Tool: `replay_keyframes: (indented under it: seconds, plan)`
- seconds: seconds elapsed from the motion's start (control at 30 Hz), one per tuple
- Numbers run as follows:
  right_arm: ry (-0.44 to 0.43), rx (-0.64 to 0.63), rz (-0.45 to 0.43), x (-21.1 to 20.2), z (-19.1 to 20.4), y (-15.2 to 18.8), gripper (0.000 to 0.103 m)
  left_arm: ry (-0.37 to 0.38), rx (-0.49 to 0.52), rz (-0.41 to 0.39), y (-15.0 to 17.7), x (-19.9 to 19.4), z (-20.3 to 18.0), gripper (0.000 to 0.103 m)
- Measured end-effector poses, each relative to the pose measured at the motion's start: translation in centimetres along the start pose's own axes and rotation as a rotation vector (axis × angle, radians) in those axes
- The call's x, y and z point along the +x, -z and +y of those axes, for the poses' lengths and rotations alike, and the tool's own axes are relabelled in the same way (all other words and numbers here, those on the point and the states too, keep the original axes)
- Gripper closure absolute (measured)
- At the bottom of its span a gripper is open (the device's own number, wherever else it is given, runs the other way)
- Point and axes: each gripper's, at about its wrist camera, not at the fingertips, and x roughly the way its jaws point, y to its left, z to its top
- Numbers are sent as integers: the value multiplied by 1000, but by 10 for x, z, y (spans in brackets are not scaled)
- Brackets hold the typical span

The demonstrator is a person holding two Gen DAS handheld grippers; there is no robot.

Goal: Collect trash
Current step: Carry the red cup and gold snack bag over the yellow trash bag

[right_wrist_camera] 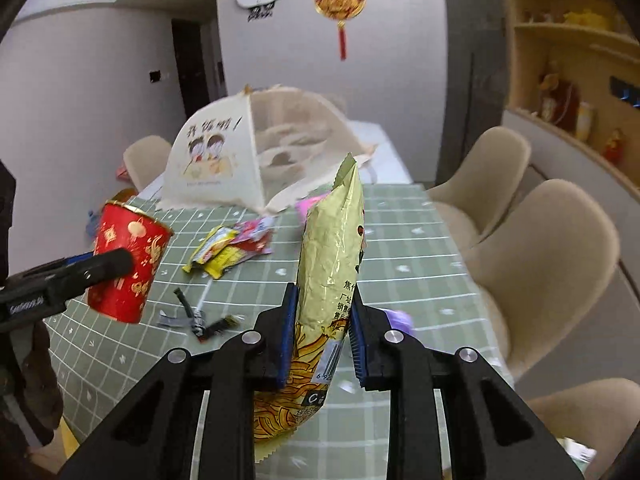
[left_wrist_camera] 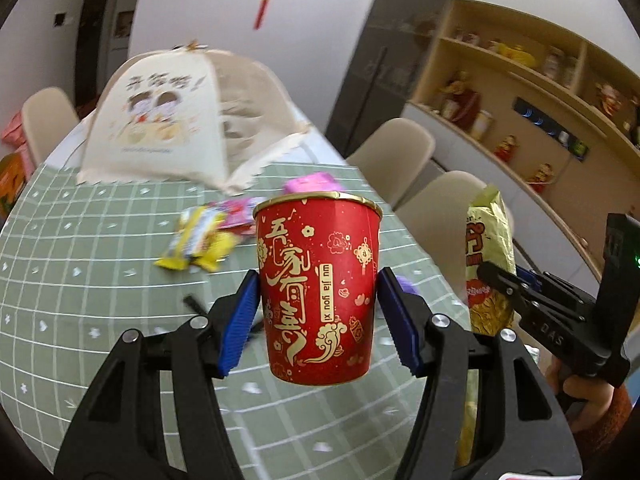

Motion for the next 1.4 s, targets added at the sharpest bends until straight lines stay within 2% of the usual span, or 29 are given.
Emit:
replay_keyframes:
  seconds: [0.2,0.47,0.83,1.13,1.27,1.4]
  plan:
    - [60,19,-51,-62,-49,23,79,86,33,-7,9,-4,-67,46]
    - [155,70,-66,-129,-117,72,79,177,76,52,44,2,-154,46]
    - [287,156,-72,-205,-184,140,79,296,158,154,103,18,-252,46]
    - [348,231,-71,-234,-215,171,79,393,198,293,141,50,-301,46]
    - [356,253,-66,-235,-220,178,79,397,224,326,151,62,-315,46]
    - [356,270,-58,-234,-224,186,79,437,240,340,153,75,-324,43]
